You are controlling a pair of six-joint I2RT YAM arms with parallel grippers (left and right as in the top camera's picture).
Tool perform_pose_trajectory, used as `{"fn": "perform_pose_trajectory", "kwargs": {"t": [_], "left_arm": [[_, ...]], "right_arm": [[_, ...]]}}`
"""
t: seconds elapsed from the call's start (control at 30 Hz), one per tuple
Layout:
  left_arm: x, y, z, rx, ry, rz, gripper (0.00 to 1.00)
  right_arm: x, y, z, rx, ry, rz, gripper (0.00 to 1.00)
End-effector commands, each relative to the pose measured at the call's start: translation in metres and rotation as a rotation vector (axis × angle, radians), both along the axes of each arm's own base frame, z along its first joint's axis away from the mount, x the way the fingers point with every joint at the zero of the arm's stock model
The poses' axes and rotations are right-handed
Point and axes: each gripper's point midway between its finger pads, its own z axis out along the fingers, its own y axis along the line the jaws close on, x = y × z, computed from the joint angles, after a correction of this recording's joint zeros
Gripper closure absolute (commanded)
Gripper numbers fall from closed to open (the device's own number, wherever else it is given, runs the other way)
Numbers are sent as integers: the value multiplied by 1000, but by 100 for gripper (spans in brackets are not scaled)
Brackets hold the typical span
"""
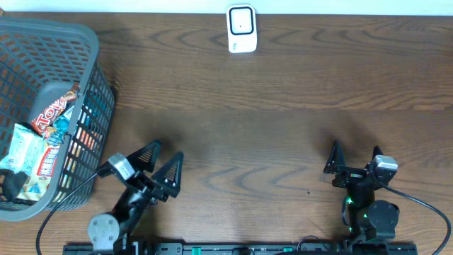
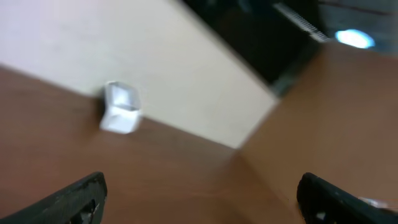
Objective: Scan the item barcode
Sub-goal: 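Move the left gripper into the grey basket toward the items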
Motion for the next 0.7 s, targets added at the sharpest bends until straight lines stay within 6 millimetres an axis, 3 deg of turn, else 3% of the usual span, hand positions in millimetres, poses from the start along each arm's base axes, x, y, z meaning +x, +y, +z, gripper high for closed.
{"fn": "perform_pose_trajectory", "kwargs": {"t": [0.0, 0.2, 0.33, 0.47, 0.67], "left_arm": [[-25, -14, 46, -74, -63, -123, 2], [-49, -13, 121, -67, -207, -123, 2], [-49, -15, 151, -62, -214, -132, 2], [-32, -15, 180, -43, -199, -128, 2], [20, -5, 214, 86, -95, -41, 2]], "right_arm": [[0, 2, -1, 11, 0, 10, 1], [0, 2, -1, 11, 0, 10, 1], [0, 2, -1, 11, 0, 10, 1], [0, 2, -1, 11, 0, 10, 1], [0, 2, -1, 11, 0, 10, 1]]}}
